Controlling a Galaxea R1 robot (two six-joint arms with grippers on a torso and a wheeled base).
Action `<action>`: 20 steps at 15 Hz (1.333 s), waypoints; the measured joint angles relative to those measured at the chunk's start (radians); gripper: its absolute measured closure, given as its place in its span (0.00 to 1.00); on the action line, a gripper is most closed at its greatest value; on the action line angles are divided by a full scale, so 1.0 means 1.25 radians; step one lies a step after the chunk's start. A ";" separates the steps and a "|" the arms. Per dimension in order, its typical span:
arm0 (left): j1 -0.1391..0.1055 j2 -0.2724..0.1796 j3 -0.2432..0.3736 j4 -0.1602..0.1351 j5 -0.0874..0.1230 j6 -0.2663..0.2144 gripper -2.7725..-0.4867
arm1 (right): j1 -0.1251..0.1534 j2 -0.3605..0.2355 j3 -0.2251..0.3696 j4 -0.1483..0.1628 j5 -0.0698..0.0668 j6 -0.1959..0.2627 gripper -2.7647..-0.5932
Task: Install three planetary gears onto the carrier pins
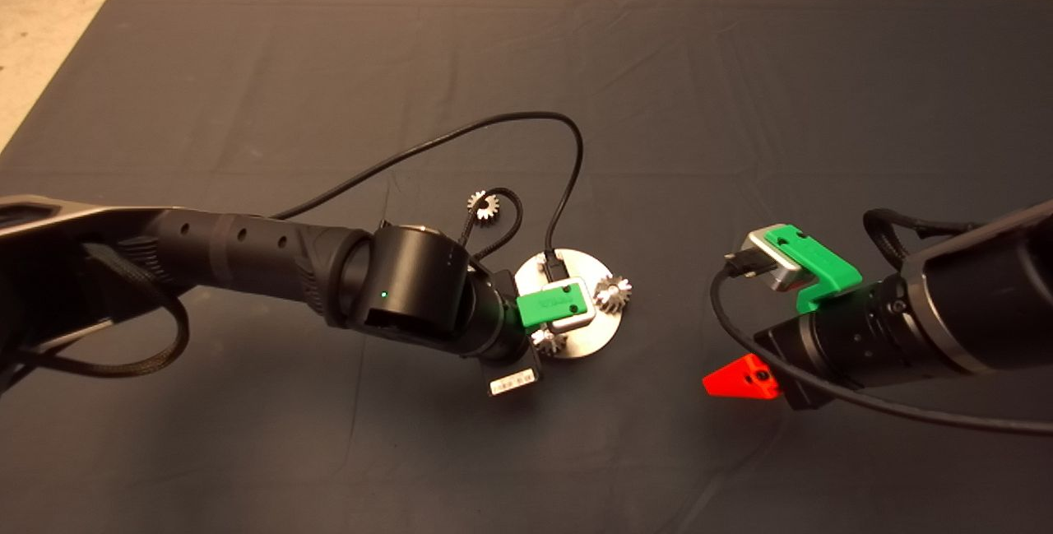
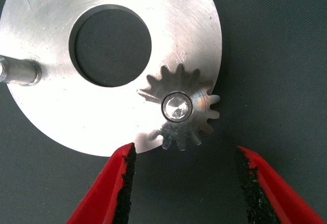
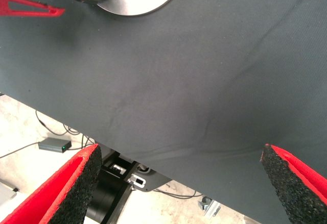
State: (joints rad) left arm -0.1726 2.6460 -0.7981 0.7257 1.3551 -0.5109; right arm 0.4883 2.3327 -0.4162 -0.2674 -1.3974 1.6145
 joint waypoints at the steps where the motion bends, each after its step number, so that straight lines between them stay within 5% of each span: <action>1: -0.001 0.000 0.002 0.000 0.000 0.000 0.64 | 0.000 0.000 0.000 0.000 0.000 0.000 0.20; 4: -0.005 -0.001 0.002 -0.001 0.000 0.000 0.57 | 0.000 0.000 0.000 0.000 0.000 0.000 0.20; 8: -0.054 -0.039 0.009 -0.039 0.004 0.000 0.49 | 0.000 0.000 0.000 0.000 0.000 0.000 0.20; 12: -0.093 -0.106 0.031 -0.060 0.068 -0.005 0.44 | 0.000 0.000 -0.005 0.000 0.000 0.000 0.20; 14: -0.109 -0.136 0.037 -0.060 0.077 -0.006 0.44 | 0.000 0.002 -0.005 0.000 0.002 0.000 0.20; 17: -0.110 -0.160 0.033 -0.061 0.082 -0.001 0.44 | 0.000 0.002 -0.005 0.000 0.008 0.000 0.20; 20: -0.110 -0.162 -0.019 -0.063 0.083 0.043 0.44 | 0.000 0.002 -0.005 0.000 0.011 0.000 0.20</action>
State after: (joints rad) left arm -0.3102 2.4434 -0.8215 0.6470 1.4589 -0.4568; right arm 0.4883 2.3355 -0.4219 -0.2670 -1.3836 1.6145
